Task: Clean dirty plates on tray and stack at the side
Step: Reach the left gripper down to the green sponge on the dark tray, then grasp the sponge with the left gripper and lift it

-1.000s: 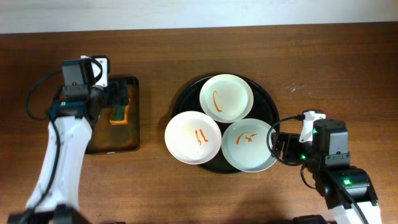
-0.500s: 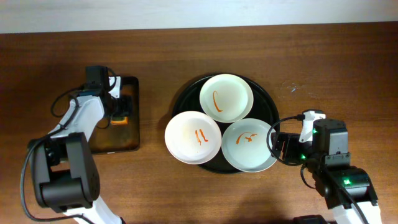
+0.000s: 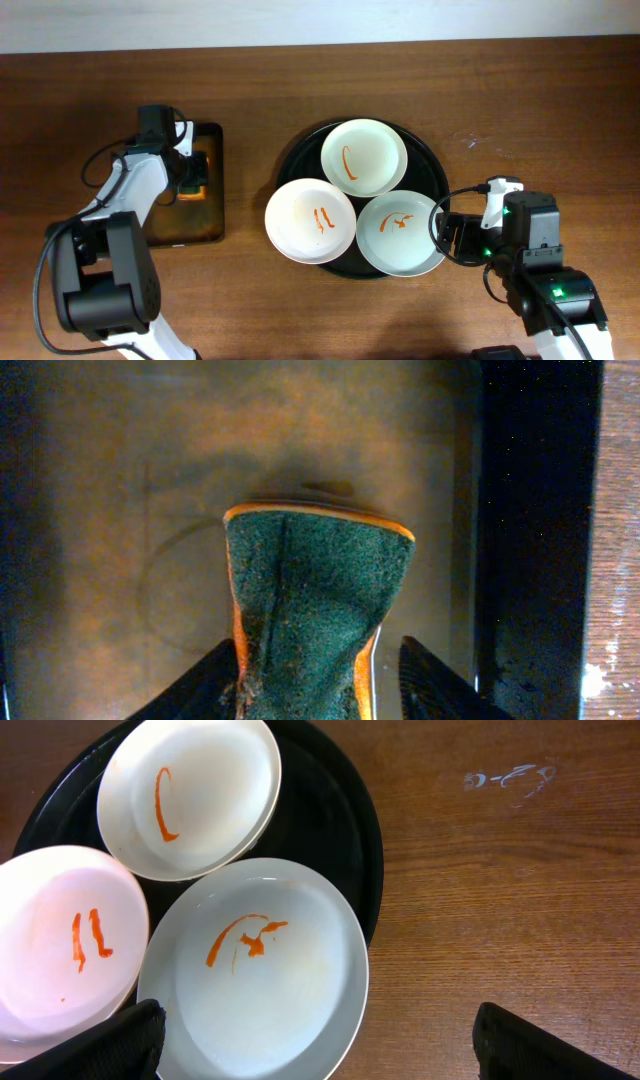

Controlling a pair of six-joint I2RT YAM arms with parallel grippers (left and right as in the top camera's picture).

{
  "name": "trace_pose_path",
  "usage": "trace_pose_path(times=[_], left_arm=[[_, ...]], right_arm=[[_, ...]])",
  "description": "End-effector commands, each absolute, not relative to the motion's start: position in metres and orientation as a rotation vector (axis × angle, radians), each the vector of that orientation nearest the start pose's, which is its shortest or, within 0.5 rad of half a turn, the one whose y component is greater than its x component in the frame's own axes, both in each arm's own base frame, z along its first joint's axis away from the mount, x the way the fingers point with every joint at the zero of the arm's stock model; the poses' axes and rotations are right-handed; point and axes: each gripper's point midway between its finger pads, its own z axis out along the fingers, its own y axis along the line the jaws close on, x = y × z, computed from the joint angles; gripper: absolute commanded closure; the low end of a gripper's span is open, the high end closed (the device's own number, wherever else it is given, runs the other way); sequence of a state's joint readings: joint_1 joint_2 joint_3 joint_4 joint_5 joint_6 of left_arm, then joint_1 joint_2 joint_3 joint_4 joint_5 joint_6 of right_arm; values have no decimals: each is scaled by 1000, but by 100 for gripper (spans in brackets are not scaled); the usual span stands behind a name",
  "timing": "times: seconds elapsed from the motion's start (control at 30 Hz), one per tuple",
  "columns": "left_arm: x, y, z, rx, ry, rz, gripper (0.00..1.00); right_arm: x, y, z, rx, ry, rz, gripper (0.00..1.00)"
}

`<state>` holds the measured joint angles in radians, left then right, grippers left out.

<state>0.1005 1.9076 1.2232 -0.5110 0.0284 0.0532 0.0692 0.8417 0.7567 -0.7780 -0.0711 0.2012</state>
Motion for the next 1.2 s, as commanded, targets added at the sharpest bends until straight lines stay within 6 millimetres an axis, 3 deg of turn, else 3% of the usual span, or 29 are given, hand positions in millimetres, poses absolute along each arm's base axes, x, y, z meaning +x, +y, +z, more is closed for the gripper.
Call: trace_pose_path(times=[0.0, 0.13, 0.2, 0.3, 0.37, 0.53, 0.63, 0.83, 0.93, 1.07, 1.17], left_arm=[[420, 40, 11, -59, 2802, 11, 56], [418, 40, 7, -60, 2817, 11, 76], [416, 40, 6, -59, 2824, 10, 99], [410, 39, 6, -61, 2849, 7, 100], [408, 38, 17, -60, 2853, 1, 100], [410, 34, 82, -47, 2718, -20, 100], [403, 31, 104, -43, 2692, -32, 100], [392, 24, 104, -35, 2726, -84, 100], [393, -2, 113, 69, 2669, -383, 100], [392, 5, 133, 49, 2540, -677, 100], [389, 11, 159, 80, 2369, -898, 100]], right_arm=[[254, 30, 171, 115, 2416, 202, 1], [254, 30, 171, 115, 2416, 202, 1], [254, 30, 171, 115, 2416, 202, 1], [254, 30, 171, 115, 2417, 202, 1], [252, 30, 169, 116, 2428, 200, 1], [252, 29, 169, 118, 2430, 199, 1], [251, 29, 168, 118, 2435, 199, 1], [250, 29, 168, 117, 2438, 199, 1], [250, 29, 168, 117, 2438, 198, 1], [250, 29, 168, 117, 2438, 199, 1], [250, 29, 168, 117, 2438, 199, 1]])
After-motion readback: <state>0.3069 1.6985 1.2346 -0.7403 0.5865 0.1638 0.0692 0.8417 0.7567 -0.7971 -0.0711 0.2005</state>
